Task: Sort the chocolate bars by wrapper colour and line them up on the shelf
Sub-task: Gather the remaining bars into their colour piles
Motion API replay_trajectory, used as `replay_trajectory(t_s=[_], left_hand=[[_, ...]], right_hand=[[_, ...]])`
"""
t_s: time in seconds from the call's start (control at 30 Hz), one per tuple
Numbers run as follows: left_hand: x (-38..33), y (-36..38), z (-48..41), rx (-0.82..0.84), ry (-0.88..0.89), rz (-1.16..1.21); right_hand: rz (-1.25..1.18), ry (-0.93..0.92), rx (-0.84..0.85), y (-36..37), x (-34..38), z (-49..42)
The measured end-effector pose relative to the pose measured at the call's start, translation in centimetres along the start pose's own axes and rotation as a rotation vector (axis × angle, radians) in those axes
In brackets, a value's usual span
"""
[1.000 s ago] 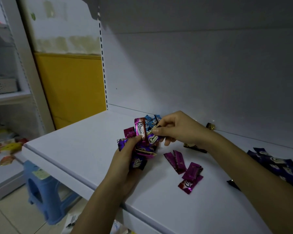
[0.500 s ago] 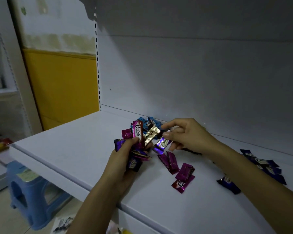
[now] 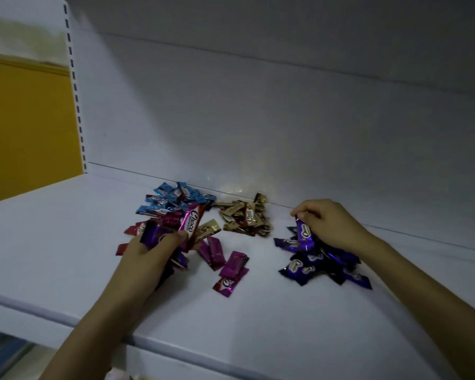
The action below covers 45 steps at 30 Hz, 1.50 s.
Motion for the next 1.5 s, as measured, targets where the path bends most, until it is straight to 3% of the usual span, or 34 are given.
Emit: replay_trajectory(t_s=[0.1, 0.2, 0.33, 0.5, 0.73, 0.87, 1.07, 1.2, 1.27, 1.33, 1.4, 1.5], left_hand=[[0.1, 0.2, -0.1, 0.002, 0.008, 0.015], [0.2, 0.6, -0.2, 0.018, 0.012, 0.016], [0.3, 0.7, -0.1, 0.012, 0.008, 0.032], [0.3, 0.6, 0.0, 0.027, 0.001, 0.036], [0.2, 0.8, 0.0, 0.019, 0.029, 0.030], [-0.2, 0.6, -0.1, -0.046, -0.013, 0.088], [-0.5, -0.3, -0.6, -0.175, -0.133, 0.465], [-0.4, -0.2, -0.4, -0.179, -0.120, 0.372], [-0.4, 0.1, -0.1, -0.146, -0.084, 0.257], [-0.4, 0.3, 0.0, -0.129, -0.063, 0.176], [-0.4, 0.5, 0.1, -0.117, -0.059, 0.141], [-0.4, 0.4, 0.2, -0.108, -0.069, 0.162]], right_hand=[[0.233, 0.008, -0.062, -0.5, -1.3, 0.5], [0.299, -0.049, -0.144, -0.3, -1.0, 1.0], [0.102, -0.136, -0.091, 1.5, 3.1, 1.3], [-0.283, -0.205, 0.157, 4.4, 10.1, 2.1], [-0.497, -0.147, 0.303, 6.5, 13.6, 0.5], [-0.556, -0.102, 0.278, 6.9, 13.9, -0.9], [-0.602, -0.113, 0.130, 7.7, 12.5, -1.8], [-0.574, -0.035, 0.099, 8.0, 10.6, -2.6], [-0.481, -0.043, -0.020, 7.8, 9.5, -3.1], [-0.156, -0.139, -0.168, 7.4, 8.1, -3.7], [0.265, -0.288, -0.172, 7.5, 6.6, -3.9], [0.431, -0.427, -0.081, 8.4, 5.1, -3.5]])
Point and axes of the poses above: each hand's wrist, its own z-axis away from the middle knuckle, its own y-axis out of the palm, x = y × z, the point moved 1 cm from there along -z, towards the middle knuckle, and after that the axes turned 6 degrees about -x, right-handed, at the moved point
